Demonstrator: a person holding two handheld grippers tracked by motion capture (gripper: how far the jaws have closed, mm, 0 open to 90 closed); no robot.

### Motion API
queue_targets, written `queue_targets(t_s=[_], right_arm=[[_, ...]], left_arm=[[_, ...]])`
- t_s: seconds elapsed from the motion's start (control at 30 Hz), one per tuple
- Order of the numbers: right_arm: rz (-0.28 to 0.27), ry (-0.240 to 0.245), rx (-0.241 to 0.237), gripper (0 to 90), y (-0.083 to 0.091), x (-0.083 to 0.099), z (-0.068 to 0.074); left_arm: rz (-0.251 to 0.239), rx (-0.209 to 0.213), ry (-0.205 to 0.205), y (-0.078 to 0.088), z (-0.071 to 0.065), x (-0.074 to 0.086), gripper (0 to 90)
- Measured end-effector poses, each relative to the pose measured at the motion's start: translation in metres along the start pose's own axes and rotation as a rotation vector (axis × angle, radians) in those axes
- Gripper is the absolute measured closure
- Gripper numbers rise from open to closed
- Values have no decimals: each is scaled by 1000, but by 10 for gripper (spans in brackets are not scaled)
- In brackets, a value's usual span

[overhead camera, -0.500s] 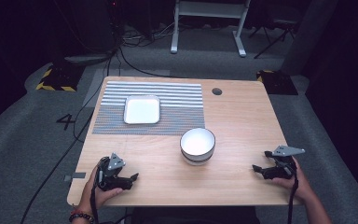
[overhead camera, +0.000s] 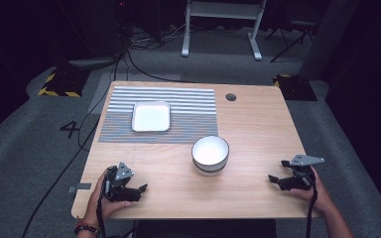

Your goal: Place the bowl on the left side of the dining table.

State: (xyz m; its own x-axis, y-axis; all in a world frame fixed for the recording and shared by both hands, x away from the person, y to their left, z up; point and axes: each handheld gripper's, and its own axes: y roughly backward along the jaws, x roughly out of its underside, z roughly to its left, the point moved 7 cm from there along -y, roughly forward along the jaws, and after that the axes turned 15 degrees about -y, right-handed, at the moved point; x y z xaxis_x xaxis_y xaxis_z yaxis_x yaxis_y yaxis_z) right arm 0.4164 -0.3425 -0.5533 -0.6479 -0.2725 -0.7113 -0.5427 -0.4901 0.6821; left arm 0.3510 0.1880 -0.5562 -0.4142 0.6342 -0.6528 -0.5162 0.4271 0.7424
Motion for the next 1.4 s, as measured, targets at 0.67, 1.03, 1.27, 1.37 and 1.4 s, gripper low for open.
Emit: queue_targets(t_s=[0.67, 1.03, 1.27, 1.37, 1.4], right_arm=[[-1, -2, 2, 110, 0, 0, 0], [0, -1, 2, 110, 0, 0, 0], [-1, -2, 4, 110, 0, 0, 0], [-2, -3, 3, 110, 0, 0, 0], [0, -1, 2, 110, 0, 0, 0]], left_arm=[[-12, 18, -101, 10, -14, -31, 160], [-3, 46, -145, 5, -21, -45, 163], [-2, 48, -162, 0, -24, -51, 165], [7, 66, -170, -4, -27, -52, 165], [5, 67, -176, -5, -28, -53, 165]])
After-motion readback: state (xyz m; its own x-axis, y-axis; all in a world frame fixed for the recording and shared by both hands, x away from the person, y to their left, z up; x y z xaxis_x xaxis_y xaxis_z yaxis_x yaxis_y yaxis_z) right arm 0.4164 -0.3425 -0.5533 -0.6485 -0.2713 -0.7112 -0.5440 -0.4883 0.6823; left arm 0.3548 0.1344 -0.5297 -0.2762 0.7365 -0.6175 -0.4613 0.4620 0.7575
